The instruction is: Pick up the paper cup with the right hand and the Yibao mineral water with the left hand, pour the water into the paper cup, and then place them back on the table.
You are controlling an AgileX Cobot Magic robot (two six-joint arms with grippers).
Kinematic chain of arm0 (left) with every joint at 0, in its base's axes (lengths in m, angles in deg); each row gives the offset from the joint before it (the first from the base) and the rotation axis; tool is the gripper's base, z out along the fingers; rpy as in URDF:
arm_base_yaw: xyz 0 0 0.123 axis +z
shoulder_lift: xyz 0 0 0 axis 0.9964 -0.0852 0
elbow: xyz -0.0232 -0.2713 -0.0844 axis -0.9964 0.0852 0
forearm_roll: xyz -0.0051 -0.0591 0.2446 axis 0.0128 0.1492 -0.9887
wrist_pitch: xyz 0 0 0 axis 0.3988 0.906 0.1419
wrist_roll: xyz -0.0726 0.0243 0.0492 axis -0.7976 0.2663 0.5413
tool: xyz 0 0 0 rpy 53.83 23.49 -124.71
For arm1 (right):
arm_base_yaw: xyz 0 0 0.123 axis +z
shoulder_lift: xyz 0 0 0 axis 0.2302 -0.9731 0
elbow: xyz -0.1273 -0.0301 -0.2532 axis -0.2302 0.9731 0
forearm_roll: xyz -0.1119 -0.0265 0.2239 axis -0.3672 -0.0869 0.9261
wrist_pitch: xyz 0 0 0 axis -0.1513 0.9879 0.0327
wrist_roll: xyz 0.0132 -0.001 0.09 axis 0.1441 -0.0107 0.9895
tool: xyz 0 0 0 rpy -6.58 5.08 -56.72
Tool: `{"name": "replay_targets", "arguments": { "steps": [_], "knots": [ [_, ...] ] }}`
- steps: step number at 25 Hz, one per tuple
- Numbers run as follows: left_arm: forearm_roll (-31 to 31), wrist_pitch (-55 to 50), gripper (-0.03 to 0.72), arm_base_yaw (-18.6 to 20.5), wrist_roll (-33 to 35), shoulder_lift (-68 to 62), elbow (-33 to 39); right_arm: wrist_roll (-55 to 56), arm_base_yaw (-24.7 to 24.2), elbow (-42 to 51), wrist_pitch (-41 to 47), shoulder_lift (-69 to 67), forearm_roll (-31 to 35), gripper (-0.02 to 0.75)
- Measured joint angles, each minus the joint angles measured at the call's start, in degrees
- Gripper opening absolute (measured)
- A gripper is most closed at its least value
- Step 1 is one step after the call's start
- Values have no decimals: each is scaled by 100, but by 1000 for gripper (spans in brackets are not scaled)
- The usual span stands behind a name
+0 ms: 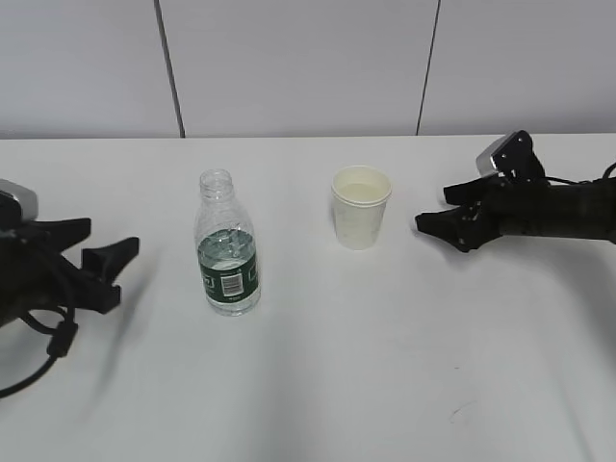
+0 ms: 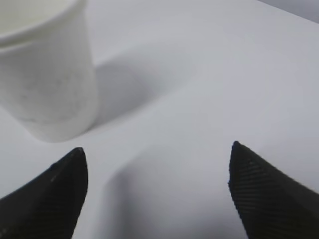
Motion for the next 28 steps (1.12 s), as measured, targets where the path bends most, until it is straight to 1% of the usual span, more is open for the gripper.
{"name": "replay_targets", "arguments": {
  "steps": [2, 4, 7, 9, 12, 13, 14, 16, 17, 19, 21, 24, 26, 28],
  "knots": [
    [67, -69, 457, 312, 0, 81, -116, 12, -103, 0, 224, 51, 28, 660],
    [81, -527, 457, 541, 0, 130, -384, 12, -165, 0, 403, 99, 204, 659],
    [75, -1584, 457, 614, -129, 149, -1008, 198, -167, -63, 725, 239, 309, 654],
    [14, -2386, 457, 614, -457, 149, -1587, 767, -167, -230, 1069, 389, 198, 648],
    [-200, -3779, 457, 597, -1044, 149, -2470, 2014, -167, -626, 1489, 623, -504, 646],
    [-241, -4217, 457, 559, -1173, 149, -2723, 2551, -167, -775, 1586, 664, -875, 645],
    [-263, -4773, 457, 513, -1241, 149, -3025, 3043, -167, -926, 1614, 689, -1295, 641],
    [-283, -5872, 457, 401, -1296, 149, -3617, 4359, -167, -1202, 1628, 701, -2200, 635],
    [-277, -6539, 457, 335, -1314, 149, -3865, 5047, -167, -1336, 1628, 701, -2554, 632],
    [-148, -7810, 457, 232, -1313, 149, -4462, 5943, -167, -1513, 1516, 701, -2852, 628],
    [163, -8959, 457, 168, -1188, 149, -5000, 6461, -167, -1628, 1412, 701, -2973, 627],
    [952, -10491, 457, 168, -482, 149, -5716, 6870, -167, -1692, 1270, 701, -3037, 620],
    [1362, -11209, 457, 168, -72, 149, -6036, 7009, -167, -1692, 1106, 701, -3037, 617],
    [1528, -11749, 457, 168, 119, 149, -6211, 7099, -167, -1692, 949, 710, -3037, 614]
  ]
}}
